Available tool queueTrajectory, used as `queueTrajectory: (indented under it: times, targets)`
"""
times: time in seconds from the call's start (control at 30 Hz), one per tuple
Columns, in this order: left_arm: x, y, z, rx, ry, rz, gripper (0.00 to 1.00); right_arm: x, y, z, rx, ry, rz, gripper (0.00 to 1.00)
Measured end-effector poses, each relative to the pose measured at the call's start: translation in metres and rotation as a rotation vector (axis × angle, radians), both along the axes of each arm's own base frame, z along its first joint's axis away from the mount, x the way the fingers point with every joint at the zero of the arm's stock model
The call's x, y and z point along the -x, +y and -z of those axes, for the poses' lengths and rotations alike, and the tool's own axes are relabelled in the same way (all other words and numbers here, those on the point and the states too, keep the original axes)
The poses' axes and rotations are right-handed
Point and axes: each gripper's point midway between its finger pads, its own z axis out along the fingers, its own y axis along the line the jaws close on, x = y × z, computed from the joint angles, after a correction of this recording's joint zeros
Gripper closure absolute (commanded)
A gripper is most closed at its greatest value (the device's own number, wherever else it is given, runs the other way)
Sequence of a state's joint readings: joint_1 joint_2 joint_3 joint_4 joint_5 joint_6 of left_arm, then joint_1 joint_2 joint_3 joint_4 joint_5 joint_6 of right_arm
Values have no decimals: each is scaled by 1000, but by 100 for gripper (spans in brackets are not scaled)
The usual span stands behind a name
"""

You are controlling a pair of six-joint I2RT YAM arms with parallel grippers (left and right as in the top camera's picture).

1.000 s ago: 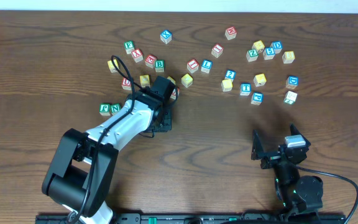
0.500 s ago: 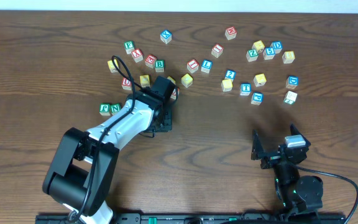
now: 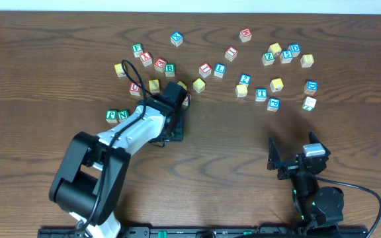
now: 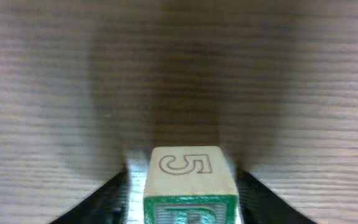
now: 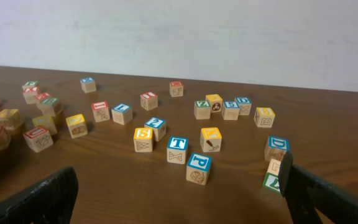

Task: Spell out ROBOT
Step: 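Lower the R block onto the table and open the left gripper, then move the left gripper up to the yellow O block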

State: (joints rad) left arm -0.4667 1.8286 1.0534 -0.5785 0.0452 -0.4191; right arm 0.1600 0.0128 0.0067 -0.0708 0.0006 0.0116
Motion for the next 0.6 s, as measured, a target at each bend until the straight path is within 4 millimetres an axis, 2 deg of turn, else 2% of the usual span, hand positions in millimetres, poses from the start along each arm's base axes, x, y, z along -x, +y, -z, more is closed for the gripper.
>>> queueTrajectory:
  times: [0.03,0.17,0.4,0.43,0.6]
  targets:
    - [-1,0,0,2,-4,-1,30,0,0,0,0,0,0,1]
    - [-1,-1,0,3,-4,0,19,0,0,0,0,0,0,1]
    - [1,0,-3,-7,15,6,16,0,0,0,0,0,0,1]
    - [0,0,-7,-8,17,10,11,0,0,0,0,0,0,1]
    - [-14,-7,-32,1,-13,39,7,0,0,0,0,0,0,1]
